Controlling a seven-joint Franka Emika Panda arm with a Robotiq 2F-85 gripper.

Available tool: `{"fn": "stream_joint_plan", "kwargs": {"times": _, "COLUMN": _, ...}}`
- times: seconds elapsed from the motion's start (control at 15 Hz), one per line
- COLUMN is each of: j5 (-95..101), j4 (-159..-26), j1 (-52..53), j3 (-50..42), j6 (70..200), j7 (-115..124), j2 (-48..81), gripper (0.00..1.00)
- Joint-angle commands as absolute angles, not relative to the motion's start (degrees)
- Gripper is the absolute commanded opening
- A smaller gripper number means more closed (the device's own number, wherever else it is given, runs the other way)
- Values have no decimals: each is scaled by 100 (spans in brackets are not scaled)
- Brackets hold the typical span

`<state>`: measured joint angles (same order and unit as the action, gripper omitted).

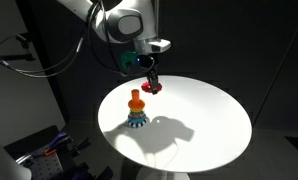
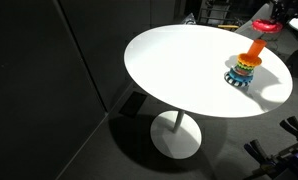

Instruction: Put the red ring on the ring holder

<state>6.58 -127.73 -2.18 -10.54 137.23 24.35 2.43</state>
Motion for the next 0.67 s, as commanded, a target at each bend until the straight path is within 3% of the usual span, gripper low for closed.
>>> {"fn": "stream_joint_plan", "kwargs": {"times": 0.0, "j5": 775, "j4": -13277, "j1": -318, "j3": -835, "j6": 13610, "j7": 2313, "j2": -397, "gripper": 9}}
{"fn": "stream_joint_plan", "kwargs": {"times": 0.6, "j5": 693, "j4": -13953, "j1": -459, "j3": -559, "j6": 13573, "j7": 1981, "j2": -976, "gripper": 9}}
